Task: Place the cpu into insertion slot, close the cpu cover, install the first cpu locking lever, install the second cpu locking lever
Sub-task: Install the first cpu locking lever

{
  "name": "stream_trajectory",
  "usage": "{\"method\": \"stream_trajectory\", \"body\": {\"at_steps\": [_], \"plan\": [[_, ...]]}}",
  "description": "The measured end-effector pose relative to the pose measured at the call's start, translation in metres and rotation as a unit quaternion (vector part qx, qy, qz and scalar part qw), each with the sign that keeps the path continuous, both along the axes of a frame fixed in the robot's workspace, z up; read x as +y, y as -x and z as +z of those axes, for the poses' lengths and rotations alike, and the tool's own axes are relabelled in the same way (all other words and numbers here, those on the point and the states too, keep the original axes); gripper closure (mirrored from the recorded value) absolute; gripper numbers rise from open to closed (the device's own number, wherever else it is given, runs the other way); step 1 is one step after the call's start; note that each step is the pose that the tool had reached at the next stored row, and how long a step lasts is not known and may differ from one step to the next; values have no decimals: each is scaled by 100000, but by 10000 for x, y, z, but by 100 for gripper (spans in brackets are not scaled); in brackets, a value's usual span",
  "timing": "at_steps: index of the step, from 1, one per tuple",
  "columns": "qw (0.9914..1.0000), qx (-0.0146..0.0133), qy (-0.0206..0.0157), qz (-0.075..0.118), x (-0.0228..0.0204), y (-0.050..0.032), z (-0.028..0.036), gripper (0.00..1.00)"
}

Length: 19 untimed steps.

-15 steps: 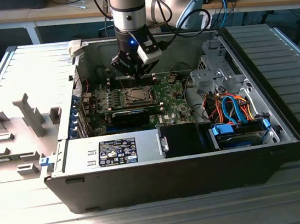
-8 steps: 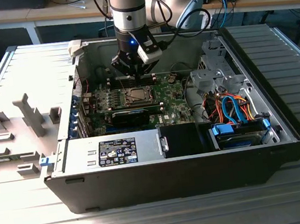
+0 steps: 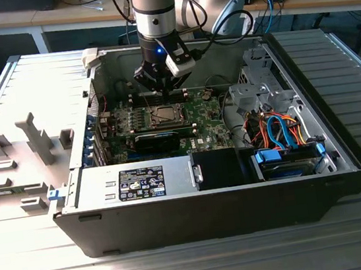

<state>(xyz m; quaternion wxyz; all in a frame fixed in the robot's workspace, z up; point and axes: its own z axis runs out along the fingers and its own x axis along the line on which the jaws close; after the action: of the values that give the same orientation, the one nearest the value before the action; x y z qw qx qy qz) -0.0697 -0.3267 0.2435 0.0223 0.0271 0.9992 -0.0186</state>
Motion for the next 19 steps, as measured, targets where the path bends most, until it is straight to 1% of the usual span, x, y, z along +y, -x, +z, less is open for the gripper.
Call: {"method": "stream_trajectory", "body": {"at_steps": [19], "plan": [[99997, 3, 1, 772, 0, 0, 0, 89]]}}
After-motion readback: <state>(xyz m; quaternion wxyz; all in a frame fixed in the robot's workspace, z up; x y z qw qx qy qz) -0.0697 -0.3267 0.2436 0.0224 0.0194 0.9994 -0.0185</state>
